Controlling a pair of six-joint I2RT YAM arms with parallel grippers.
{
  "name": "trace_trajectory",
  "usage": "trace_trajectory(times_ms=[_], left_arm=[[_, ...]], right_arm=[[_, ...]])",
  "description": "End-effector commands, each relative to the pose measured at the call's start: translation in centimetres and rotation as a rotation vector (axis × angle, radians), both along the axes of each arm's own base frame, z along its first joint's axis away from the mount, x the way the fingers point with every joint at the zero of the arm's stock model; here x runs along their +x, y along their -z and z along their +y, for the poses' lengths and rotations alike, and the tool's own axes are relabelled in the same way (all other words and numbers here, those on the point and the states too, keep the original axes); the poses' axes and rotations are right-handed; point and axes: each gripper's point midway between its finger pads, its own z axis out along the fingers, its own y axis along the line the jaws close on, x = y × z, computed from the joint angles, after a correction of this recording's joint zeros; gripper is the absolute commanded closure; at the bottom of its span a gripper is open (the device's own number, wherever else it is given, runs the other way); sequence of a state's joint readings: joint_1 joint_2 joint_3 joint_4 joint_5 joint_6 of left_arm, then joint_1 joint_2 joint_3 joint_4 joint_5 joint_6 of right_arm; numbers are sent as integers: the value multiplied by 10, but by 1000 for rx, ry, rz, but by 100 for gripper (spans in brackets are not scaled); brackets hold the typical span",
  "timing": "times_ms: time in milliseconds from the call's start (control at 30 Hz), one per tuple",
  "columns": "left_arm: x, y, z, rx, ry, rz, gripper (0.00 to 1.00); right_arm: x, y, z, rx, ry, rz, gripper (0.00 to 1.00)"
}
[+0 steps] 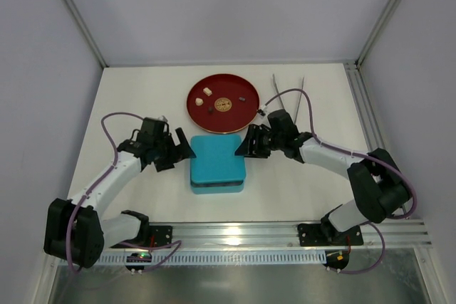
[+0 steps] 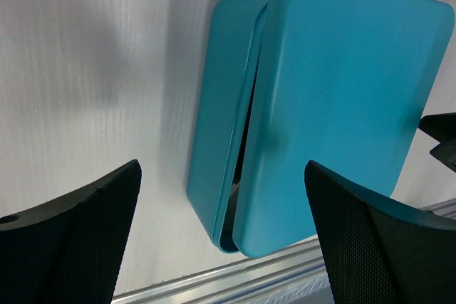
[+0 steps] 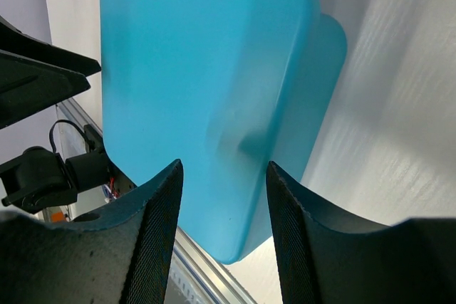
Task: Pack the chocolate
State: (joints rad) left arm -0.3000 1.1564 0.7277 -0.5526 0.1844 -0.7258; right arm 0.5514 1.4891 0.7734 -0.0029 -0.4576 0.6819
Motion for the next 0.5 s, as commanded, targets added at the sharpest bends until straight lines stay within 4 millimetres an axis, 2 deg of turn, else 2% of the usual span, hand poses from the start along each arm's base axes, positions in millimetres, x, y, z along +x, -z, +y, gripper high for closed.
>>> trace_trajectory(times_ms=[0, 233, 467], left_arm=[[6, 0, -5, -16, 9, -25, 6], [5, 5, -6, -10, 6, -12, 7], [-2, 9, -5, -8, 4, -7, 11]], right_arm=[[5, -9, 9, -23, -25, -46, 48], [2, -7, 13, -55, -40, -52, 48], [1, -2, 8, -97, -26, -55, 48]])
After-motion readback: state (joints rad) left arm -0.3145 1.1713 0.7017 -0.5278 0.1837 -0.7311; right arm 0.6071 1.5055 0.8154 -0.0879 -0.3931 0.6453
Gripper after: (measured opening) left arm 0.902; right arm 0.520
